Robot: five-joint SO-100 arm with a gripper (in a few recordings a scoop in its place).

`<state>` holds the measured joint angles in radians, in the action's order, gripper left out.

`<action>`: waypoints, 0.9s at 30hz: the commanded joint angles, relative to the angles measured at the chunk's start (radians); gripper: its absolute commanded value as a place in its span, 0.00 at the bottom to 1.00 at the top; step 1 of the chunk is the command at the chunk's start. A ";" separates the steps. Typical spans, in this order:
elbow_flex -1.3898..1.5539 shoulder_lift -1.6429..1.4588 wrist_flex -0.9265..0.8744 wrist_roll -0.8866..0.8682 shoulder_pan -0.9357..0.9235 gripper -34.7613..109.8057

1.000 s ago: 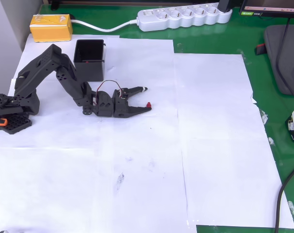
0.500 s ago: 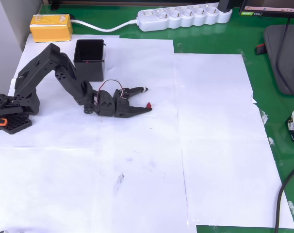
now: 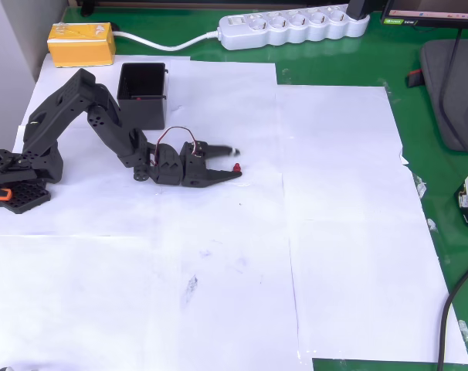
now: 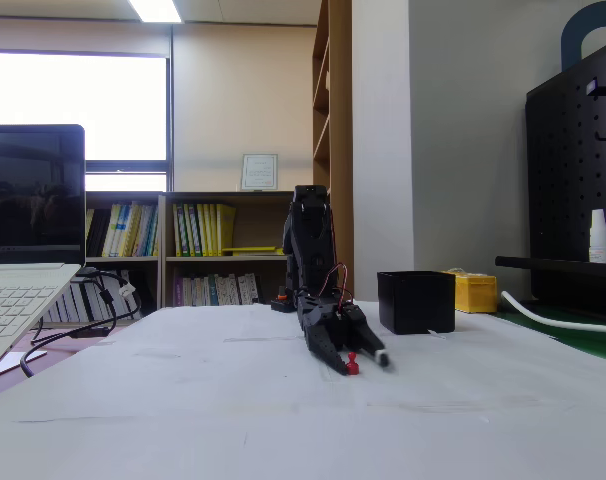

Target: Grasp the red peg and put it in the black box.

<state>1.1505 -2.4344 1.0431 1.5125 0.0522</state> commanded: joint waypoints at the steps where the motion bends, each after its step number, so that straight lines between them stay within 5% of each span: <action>1: 0.012 0.012 0.011 0.025 0.006 0.24; 18: -0.021 0.121 -0.003 -0.005 0.003 0.24; 27: 0.043 0.491 -0.417 0.032 -0.017 0.24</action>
<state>1.1152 -2.1445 0.7363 1.5263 0.0368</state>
